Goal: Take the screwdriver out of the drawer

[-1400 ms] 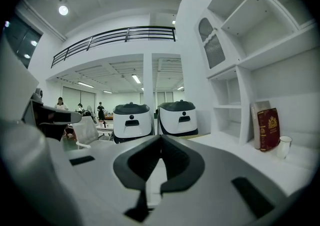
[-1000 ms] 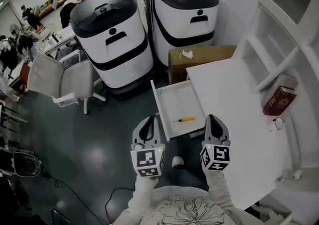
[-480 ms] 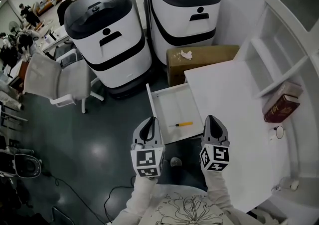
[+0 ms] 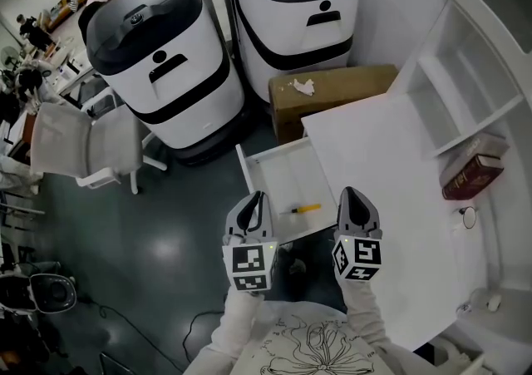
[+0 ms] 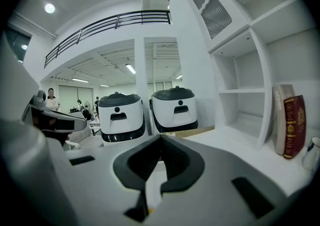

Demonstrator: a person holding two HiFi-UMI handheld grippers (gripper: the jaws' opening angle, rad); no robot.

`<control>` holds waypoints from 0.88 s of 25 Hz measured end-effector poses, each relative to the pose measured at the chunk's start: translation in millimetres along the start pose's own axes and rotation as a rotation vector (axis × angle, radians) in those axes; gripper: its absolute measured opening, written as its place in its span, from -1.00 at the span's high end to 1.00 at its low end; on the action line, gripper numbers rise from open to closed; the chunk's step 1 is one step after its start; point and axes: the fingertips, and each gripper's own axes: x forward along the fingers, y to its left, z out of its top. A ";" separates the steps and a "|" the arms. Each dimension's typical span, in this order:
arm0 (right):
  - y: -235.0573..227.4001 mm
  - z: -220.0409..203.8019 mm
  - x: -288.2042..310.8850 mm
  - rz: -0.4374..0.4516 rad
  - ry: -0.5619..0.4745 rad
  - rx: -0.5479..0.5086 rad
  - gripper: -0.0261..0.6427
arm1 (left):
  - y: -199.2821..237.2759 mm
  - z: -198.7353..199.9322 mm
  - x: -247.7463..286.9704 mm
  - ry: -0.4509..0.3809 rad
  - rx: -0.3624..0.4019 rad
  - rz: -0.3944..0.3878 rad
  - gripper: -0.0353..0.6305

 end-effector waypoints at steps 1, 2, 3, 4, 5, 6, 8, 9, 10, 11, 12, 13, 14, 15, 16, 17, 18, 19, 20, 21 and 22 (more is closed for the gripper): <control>-0.4 0.6 4.4 -0.006 0.002 0.001 0.91 | 1.3 -0.2 6.1 0.009 0.006 -0.008 0.85; -1.3 0.9 8.8 -0.012 0.004 0.002 0.91 | 2.2 -0.7 12.5 0.018 0.012 -0.016 0.85; -2.6 0.7 13.3 -0.018 0.008 0.005 0.91 | 2.9 -1.5 19.0 0.027 0.019 -0.024 0.85; -4.0 -0.1 17.8 -0.025 0.012 0.009 0.91 | 3.3 -2.5 25.4 0.037 0.023 -0.031 0.85; -5.3 -2.0 22.3 -0.033 0.018 0.014 0.91 | 3.5 -3.8 31.6 0.048 0.026 -0.041 0.85; -6.5 -4.7 26.5 -0.041 0.027 0.019 0.91 | 3.1 -5.7 37.5 0.060 0.027 -0.053 0.85; -9.3 -11.1 33.8 -0.057 0.047 0.029 0.91 | 0.3 -11.5 49.2 0.088 0.036 -0.085 0.85; -10.5 -14.2 37.0 -0.064 0.056 0.033 0.91 | -1.8 -15.3 54.9 0.103 0.045 -0.102 0.84; -11.5 -17.2 39.7 -0.070 0.063 0.036 0.91 | -4.3 -19.7 60.5 0.120 0.053 -0.120 0.84; -12.4 -20.0 42.2 -0.076 0.071 0.038 0.91 | -7.0 -24.3 66.0 0.138 0.059 -0.139 0.84; -13.4 -22.5 44.6 -0.081 0.077 0.040 0.91 | -9.9 -28.9 71.4 0.155 0.061 -0.159 0.84; -14.9 -25.0 46.7 -0.086 0.084 0.042 0.91 | -13.1 -33.7 76.7 0.172 0.063 -0.179 0.84; -16.8 -27.4 48.4 -0.092 0.090 0.043 0.91 | -16.8 -38.7 81.9 0.189 0.065 -0.198 0.84; -19.1 -29.9 49.9 -0.098 0.096 0.044 0.91 | -20.8 -43.8 86.8 0.205 0.068 -0.218 0.84; -21.7 -32.5 51.3 -0.103 0.102 0.047 0.91 | -25.1 -48.9 91.5 0.220 0.071 -0.237 0.84; -24.2 -35.3 52.7 -0.109 0.107 0.050 0.91 | -29.2 -54.1 96.3 0.235 0.074 -0.257 0.84; -26.7 -38.3 54.2 -0.116 0.113 0.053 0.91 | -33.2 -59.8 100.9 0.252 0.081 -0.276 0.84; -29.1 -41.6 55.6 -0.124 0.119 0.057 0.91 | -36.9 -66.0 105.4 0.269 0.091 -0.294 0.84; -31.4 -44.8 56.5 -0.133 0.126 0.061 0.91 | -40.3 -72.8 109.7 0.288 0.105 -0.312 0.84; -34.0 -47.9 57.1 -0.143 0.134 0.065 0.91 | -43.9 -80.0 114.0 0.307 0.119 -0.329 0.84; -36.8 -50.7 57.3 -0.154 0.141 0.068 0.91 | -47.9 -87.7 118.4 0.328 0.130 -0.348 0.83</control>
